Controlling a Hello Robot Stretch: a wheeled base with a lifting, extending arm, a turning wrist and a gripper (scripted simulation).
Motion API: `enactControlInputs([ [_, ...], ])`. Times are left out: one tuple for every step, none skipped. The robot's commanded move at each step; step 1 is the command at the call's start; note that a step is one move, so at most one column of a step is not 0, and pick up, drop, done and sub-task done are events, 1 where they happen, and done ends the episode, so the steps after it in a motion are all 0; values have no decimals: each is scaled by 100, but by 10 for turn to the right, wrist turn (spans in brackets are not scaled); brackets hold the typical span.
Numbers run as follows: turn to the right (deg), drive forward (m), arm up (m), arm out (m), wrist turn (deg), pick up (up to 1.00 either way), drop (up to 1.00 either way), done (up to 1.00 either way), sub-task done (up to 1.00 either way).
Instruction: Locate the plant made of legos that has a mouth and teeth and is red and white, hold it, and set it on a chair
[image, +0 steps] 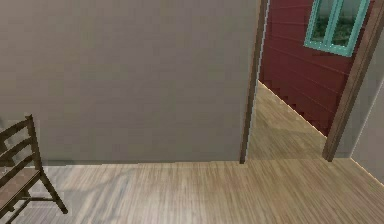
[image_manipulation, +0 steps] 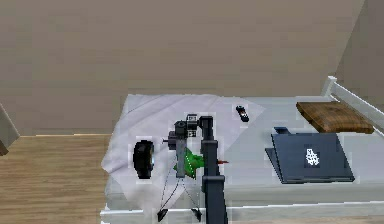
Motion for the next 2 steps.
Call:
enactControlInputs([
  [0, 0, 0, 0, 450, 0, 0, 0, 0],
  [0, 0, 0, 0, 450, 0, 0, 0, 0],
])
